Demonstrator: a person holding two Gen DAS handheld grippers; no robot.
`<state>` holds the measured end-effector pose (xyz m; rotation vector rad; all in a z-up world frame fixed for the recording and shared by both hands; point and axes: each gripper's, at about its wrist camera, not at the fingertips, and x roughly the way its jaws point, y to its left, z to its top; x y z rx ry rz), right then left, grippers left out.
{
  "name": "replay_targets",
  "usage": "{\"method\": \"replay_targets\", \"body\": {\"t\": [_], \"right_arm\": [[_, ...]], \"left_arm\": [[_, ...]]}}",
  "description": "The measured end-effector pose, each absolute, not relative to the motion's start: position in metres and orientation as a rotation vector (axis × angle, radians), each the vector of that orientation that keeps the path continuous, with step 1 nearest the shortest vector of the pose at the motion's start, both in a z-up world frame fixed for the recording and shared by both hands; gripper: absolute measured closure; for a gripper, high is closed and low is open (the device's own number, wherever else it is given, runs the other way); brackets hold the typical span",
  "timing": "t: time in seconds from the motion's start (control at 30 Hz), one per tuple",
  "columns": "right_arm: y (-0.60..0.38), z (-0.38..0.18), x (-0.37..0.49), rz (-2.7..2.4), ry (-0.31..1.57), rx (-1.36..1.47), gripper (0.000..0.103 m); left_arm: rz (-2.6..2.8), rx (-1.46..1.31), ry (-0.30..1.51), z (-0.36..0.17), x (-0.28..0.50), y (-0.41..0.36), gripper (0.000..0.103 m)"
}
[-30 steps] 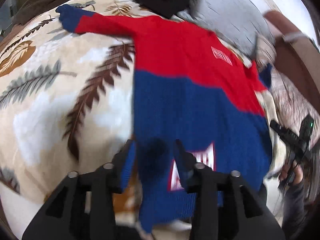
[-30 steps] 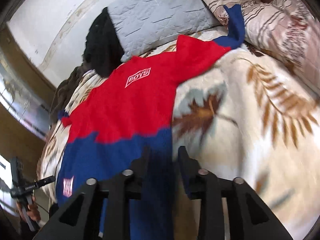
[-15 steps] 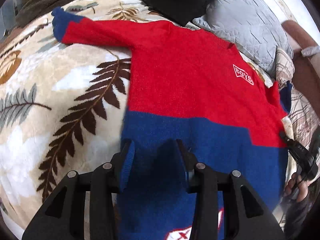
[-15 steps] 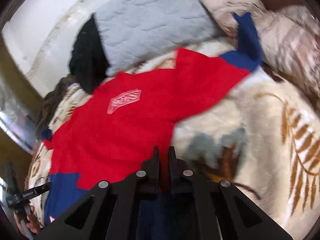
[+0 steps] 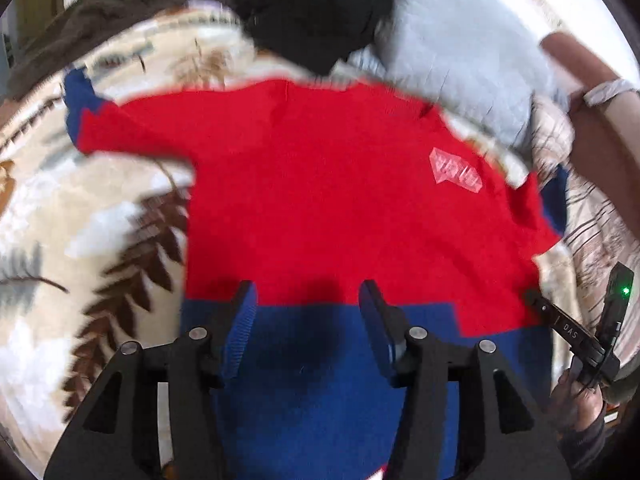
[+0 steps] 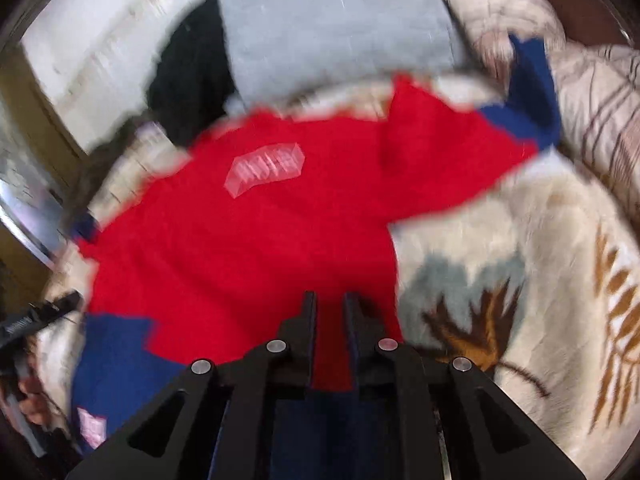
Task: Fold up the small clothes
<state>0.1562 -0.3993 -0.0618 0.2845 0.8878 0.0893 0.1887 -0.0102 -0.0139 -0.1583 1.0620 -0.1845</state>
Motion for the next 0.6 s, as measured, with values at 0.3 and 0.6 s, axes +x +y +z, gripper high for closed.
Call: {"method": "replay_targets", "body": {"t": [0.3, 0.6], "right_arm": [[-0.494, -0.016, 0.156, -0.022, 0.726, 0.465, 0.085], [-0.59, 0.012, 0.235, -0.327, 0.649, 0.482, 0.057]], "left_arm": [[-0.222, -0.233, 1.042, -0.006, 0.208, -0.022, 0.05], [-0.252, -0.217, 1.038, -0.026, 0.239, -0.05, 0.046]]}}
